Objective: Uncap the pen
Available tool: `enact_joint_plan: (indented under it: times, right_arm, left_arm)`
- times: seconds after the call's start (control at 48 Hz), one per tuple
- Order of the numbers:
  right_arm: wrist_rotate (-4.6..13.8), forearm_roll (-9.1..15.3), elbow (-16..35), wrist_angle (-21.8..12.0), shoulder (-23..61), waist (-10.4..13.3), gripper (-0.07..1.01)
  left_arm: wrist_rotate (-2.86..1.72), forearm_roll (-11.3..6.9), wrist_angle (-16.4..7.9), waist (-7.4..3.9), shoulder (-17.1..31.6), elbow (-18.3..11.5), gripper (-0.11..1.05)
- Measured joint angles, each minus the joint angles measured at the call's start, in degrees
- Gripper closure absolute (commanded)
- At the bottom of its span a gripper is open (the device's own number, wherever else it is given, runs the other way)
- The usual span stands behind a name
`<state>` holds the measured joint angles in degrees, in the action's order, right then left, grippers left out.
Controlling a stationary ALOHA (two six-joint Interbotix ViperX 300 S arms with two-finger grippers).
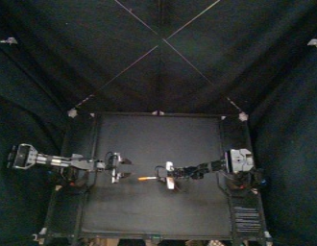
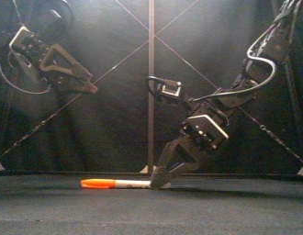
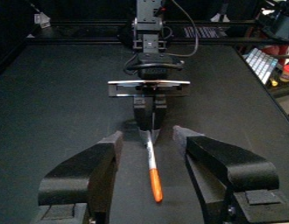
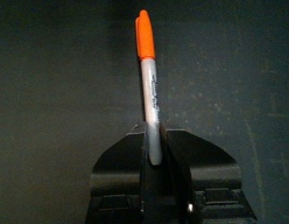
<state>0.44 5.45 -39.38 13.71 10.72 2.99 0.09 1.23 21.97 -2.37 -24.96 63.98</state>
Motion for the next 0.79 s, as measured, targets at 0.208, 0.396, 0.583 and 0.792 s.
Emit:
enact_joint_plan:
  times: [0.208,0.396,0.583,0.792]
  right_arm:
    - [0.0,0.18,-0.09,-2.9,-6.33,0.97,0.43]
    - [-0.26,0.18,-0.79,-3.25,-7.65,1.05,0.43]
    - [-0.44,0.18,-1.14,-3.25,-8.61,1.05,0.43]
    - [-0.44,0.26,-1.14,-3.25,-9.4,1.05,0.43]
  left_arm:
    - [-0.18,-0.09,-6.42,0.09,6.5,-4.92,0.08]
    - [-0.09,-0.09,-9.93,0.09,10.11,-7.12,0.08]
    - [-0.09,-0.97,-10.11,0.35,11.25,-7.12,0.08]
    - [-0.09,-2.72,-10.11,0.7,13.1,-7.21,0.1]
